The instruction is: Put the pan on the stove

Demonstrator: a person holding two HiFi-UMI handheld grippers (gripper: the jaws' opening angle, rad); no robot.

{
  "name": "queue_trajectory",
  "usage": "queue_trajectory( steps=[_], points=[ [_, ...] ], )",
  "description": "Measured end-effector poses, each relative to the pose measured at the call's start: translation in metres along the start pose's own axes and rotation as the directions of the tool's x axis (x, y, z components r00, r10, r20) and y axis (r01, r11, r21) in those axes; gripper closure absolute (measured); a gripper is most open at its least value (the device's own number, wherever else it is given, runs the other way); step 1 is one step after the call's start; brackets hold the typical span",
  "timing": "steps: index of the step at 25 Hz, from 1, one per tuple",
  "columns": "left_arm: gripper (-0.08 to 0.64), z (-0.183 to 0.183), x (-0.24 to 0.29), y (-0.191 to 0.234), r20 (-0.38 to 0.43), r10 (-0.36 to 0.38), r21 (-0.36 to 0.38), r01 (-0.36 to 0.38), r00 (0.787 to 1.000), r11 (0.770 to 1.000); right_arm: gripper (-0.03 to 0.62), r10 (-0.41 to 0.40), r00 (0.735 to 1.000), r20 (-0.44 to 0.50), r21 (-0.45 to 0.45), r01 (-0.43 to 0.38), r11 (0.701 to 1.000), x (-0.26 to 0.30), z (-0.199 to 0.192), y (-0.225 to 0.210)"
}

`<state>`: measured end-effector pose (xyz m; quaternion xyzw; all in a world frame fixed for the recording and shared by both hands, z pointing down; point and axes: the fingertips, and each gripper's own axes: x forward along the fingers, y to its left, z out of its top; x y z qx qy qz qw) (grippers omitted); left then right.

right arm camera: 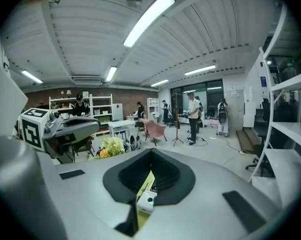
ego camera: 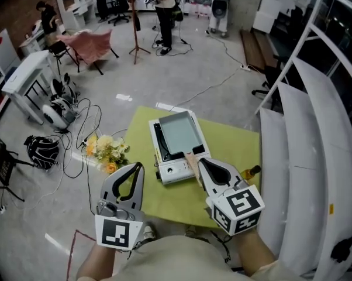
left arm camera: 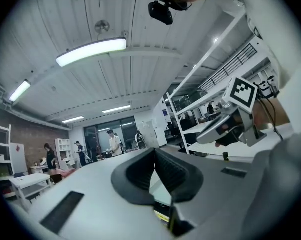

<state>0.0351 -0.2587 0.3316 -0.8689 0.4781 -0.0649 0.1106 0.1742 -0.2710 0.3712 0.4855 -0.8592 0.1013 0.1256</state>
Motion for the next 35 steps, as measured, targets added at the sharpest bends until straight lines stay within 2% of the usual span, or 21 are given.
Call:
queue_trajectory(
  steps=[5, 9, 12, 16, 22, 35],
  points=[
    [0.552, 0.008, -0.018, 0.003, -0.014, 0.012, -0.027, -0.013, 1.0, 1.0, 0.586, 0.001, 0.997, 0.083, -0.04, 0.002, 0.999, -0.023, 0.019, 0.016],
    [0.552, 0.011, -0.026, 0.001, 0.002, -0.007, -0.073, 0.007, 1.0, 0.997, 0.586, 0.01, 0.994, 0.109, -0.051, -0.005, 0.999, -0.03, 0.018, 0.021],
    [0.552, 0.007, -0.028, 0.002, -0.007, 0.0, -0.065, 0.0, 1.0, 0.998, 0.587, 0.048, 0.992, 0.113, -0.025, -0.045, 0.999, -0.033, 0.016, 0.028],
    [0.553, -0.002, -0.03, 0.006, -0.027, 0.013, -0.073, -0.015, 1.0, 0.997, 0.586, 0.057, 0.993, 0.102, -0.041, -0.053, 0.998, -0.028, 0.014, 0.033],
    [0.552, -0.007, -0.025, 0.007, -0.03, 0.019, -0.093, -0.022, 0.999, 0.995, 0.586, 0.054, 0.996, 0.075, -0.042, -0.051, 0.998, -0.02, 0.008, 0.03],
    [0.552, 0.0, -0.02, 0.003, -0.006, 0.01, -0.086, -0.011, 1.0, 0.996, 0.586, 0.023, 0.997, 0.07, -0.056, -0.019, 0.998, -0.02, 0.007, 0.025]
  ],
)
